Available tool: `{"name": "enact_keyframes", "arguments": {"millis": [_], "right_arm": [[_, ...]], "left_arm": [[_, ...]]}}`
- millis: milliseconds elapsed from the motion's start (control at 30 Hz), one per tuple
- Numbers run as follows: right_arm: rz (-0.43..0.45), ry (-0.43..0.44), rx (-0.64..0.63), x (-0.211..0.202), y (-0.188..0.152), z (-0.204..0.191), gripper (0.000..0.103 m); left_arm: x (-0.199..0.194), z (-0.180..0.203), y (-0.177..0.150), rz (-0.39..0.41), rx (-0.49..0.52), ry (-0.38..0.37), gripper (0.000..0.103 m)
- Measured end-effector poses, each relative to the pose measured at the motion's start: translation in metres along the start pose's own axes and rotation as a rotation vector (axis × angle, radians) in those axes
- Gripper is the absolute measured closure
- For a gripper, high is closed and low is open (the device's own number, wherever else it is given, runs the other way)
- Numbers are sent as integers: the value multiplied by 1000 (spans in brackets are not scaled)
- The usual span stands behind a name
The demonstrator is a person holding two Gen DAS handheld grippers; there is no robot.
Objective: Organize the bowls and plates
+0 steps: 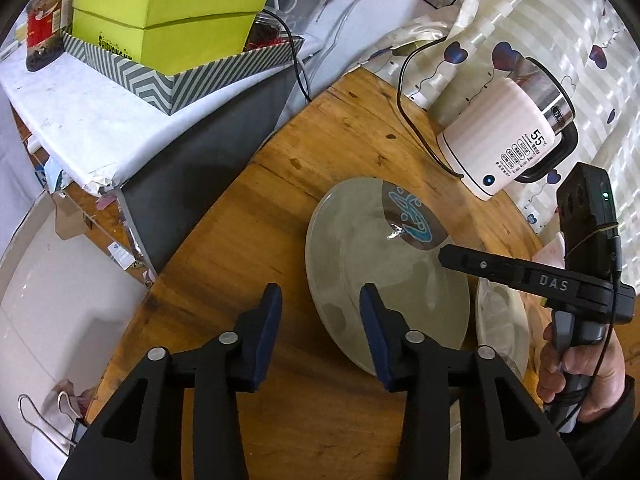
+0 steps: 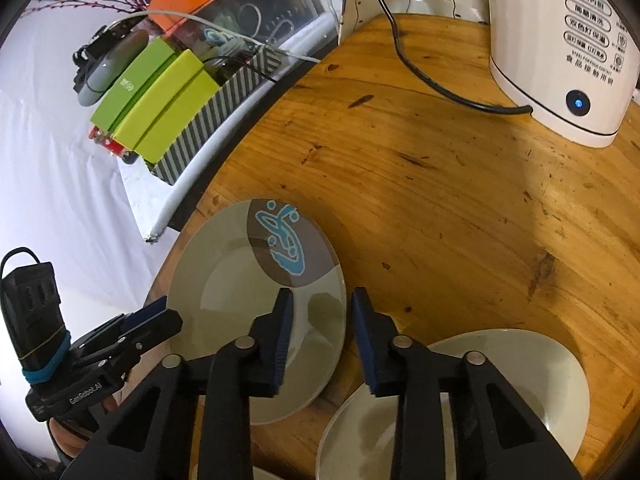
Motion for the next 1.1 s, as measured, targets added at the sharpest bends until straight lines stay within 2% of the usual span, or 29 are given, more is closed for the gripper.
{"name": "enact_keyframes", "arguments": {"millis": [100, 133, 267, 800, 1100], "right_arm": [[0, 2, 6, 1, 1, 1, 79], [-4, 5, 5, 1, 0, 0, 82], [-2, 6, 5, 1, 1, 0, 83], [7, 8, 16, -5, 5, -6, 84], [25, 2, 24, -42, -8, -20, 83]], "left_arm": [[1, -1, 1, 0, -5, -5, 64], [1, -1, 1, -2, -4, -6, 68], [5, 3, 0, -19, -8, -32, 79], [-8, 8, 5, 2, 5, -19, 82], [-42, 24, 2, 21, 22, -29, 82]]}}
Point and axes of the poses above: each gripper's, at about its wrist camera, not at the fingertips, and x roughly the way its jaws point, z to its right, y to its top, the point moved 9 cm from there along x, roughly the way its jaws point, and after that the axes turned 6 degrees about z, right-handed, at the moved point
